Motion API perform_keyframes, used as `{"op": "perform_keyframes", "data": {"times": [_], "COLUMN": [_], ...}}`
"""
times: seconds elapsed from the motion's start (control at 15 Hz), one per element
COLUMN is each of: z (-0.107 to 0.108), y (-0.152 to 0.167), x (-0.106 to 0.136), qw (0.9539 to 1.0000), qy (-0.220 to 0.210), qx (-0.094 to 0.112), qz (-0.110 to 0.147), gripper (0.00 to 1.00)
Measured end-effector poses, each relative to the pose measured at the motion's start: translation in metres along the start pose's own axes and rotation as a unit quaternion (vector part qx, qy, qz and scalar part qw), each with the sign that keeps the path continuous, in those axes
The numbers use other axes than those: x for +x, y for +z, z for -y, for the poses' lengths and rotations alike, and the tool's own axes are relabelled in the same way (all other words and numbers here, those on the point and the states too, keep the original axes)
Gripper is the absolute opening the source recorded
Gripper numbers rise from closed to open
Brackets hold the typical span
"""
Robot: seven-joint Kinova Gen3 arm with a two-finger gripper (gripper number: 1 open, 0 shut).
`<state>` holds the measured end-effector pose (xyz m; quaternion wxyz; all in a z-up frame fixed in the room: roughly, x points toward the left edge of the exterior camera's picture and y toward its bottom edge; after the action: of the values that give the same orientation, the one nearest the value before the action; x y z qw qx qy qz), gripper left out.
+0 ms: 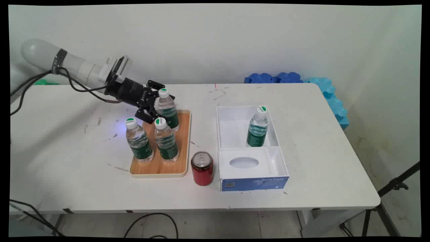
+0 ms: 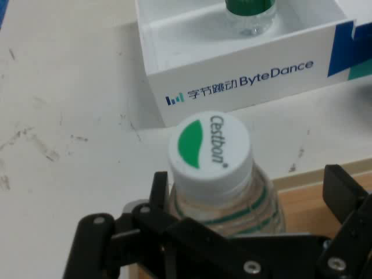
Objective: Pick up the green bottle from the white box
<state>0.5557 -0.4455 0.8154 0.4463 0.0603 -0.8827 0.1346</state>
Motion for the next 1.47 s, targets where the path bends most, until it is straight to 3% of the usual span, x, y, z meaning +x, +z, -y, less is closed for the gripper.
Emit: {"op": "perform_keyframes", "data": {"times": [0.33,0.8,1.2,1.47], "z": [0.008,0.017,0.012,-0.002], "y": [-0.007,-0.042,-0.024,0.019], "x": [0.018,0.096,0.139,0.154], "qw": [0.9995,0.9969,0.9971,0.9982], "qy": [-0.016,-0.014,-0.012,-0.026], "qx": [0.012,0.028,0.034,0.023], "qz": [-0.025,-0.073,-0.067,-0.049], "gripper": [1.0,1.0,1.0,1.0]}}
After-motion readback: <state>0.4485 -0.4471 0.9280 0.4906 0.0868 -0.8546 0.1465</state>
